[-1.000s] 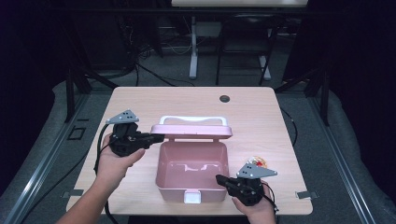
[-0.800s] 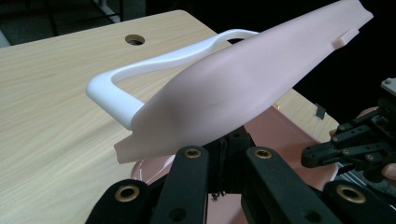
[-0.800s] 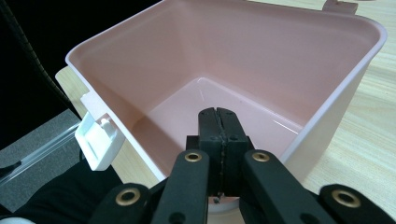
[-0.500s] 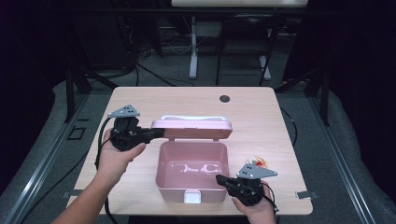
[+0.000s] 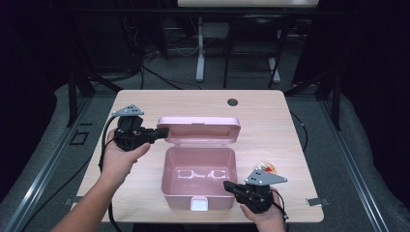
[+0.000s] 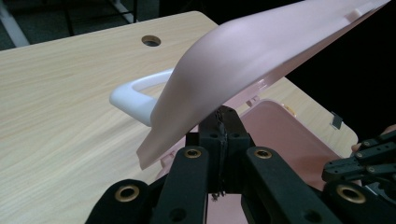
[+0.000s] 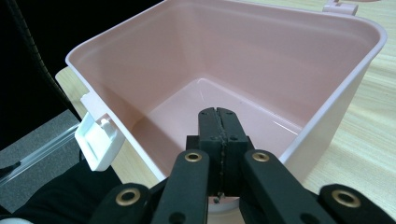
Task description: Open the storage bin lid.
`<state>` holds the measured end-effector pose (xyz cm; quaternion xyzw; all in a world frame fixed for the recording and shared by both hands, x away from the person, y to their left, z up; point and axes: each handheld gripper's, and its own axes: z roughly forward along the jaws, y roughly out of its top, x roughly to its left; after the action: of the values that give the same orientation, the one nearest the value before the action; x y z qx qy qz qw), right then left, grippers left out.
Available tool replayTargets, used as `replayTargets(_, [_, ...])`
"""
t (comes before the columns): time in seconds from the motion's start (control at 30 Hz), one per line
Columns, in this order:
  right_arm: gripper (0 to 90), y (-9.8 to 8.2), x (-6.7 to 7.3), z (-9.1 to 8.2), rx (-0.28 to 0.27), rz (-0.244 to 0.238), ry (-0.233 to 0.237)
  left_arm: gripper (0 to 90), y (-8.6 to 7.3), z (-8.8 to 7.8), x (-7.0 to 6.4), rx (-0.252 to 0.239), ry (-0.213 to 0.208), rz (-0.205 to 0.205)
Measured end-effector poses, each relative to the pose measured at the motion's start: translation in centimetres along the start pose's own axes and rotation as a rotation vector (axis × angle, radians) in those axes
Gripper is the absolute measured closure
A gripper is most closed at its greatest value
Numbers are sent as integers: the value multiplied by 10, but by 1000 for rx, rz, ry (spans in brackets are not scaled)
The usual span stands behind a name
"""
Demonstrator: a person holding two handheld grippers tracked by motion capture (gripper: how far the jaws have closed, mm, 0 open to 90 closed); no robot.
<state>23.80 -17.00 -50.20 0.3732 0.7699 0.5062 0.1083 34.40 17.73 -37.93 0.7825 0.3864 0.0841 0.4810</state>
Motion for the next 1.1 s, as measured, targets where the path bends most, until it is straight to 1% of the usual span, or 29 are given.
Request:
replayTargets(0.27, [900, 0, 0, 0, -3, -2, -3, 896, -1, 2, 5, -4, 19, -8])
replayTargets(0.4, [900, 0, 0, 0, -2, -1, -1, 896, -1, 2, 7, 0, 19, -8])
replayTargets(0.77, [900, 0, 0, 0, -4, -4, -1, 896, -2, 4, 10, -8, 32, -21])
replayTargets(1.0, [900, 0, 0, 0, -4, -7, 0, 896, -9, 10, 15, 7, 37, -28])
replayTargets(1.03, [900, -1, 0, 0, -4, -8, 0, 896, -10, 11, 16, 8, 39, -38])
replayTargets(1.1, [900, -1, 0, 0, -4, -10, -1, 895, -13, 12, 18, 15, 42, -35])
